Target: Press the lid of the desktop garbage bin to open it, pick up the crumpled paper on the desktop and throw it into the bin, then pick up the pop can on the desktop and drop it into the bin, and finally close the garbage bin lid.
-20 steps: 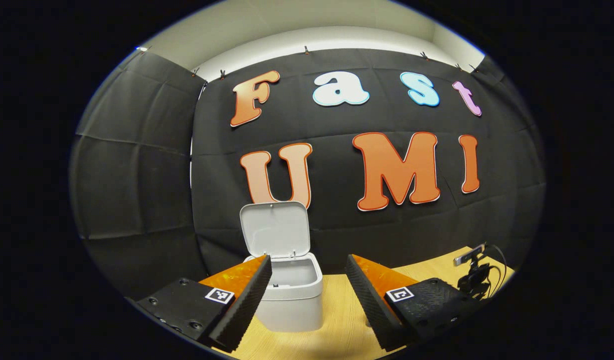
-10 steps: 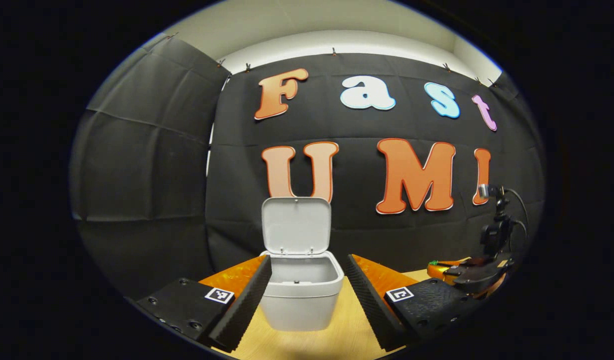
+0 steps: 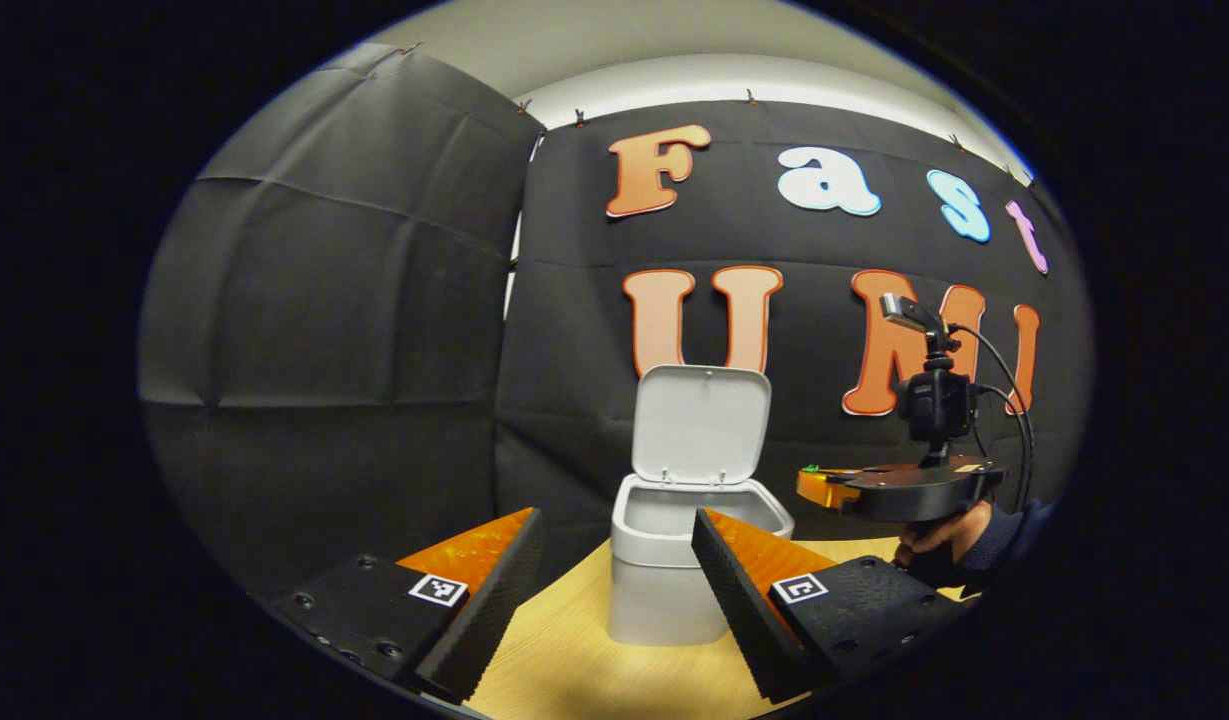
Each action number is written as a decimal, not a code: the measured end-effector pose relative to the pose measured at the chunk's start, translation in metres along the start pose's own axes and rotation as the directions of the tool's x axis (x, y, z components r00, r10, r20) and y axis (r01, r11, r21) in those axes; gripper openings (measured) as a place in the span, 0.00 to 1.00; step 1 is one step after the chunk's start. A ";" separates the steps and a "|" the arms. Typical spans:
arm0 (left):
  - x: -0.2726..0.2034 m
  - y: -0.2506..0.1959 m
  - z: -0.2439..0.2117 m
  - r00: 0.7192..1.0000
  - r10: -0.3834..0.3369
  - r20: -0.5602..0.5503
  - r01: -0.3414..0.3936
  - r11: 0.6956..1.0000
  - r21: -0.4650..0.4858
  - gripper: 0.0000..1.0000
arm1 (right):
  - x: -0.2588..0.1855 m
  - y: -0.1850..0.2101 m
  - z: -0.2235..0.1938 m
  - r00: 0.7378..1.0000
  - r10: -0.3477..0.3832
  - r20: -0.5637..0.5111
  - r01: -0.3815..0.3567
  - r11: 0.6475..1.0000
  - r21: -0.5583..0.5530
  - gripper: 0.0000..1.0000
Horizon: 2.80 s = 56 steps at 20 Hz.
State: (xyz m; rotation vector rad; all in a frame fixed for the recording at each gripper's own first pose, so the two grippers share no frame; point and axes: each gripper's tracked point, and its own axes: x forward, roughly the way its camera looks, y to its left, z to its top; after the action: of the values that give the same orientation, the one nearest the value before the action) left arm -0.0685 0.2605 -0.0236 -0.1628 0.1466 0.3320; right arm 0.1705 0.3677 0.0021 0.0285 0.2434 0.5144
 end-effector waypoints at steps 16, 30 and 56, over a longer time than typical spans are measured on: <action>0.038 -0.078 -0.051 0.986 -0.159 -0.054 0.161 0.987 0.025 0.94 | -0.041 -0.048 0.005 0.992 -0.063 0.113 0.069 0.996 -0.052 0.76; 0.031 -0.322 -0.253 0.807 -0.515 -0.289 0.557 0.826 0.085 0.95 | -0.219 -0.283 -0.031 0.869 -0.484 0.100 0.486 0.874 0.008 0.94; 0.064 -0.338 -0.270 0.819 -0.473 -0.324 0.543 0.822 0.170 0.77 | -0.238 -0.297 -0.037 0.831 -0.549 0.090 0.551 0.835 0.007 0.94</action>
State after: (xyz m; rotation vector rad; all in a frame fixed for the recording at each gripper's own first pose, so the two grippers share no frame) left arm 0.0733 -0.0842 -0.2526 0.0158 0.4054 -0.2584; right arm 0.1053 -0.0091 -0.0066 -0.0378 0.1485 -0.0649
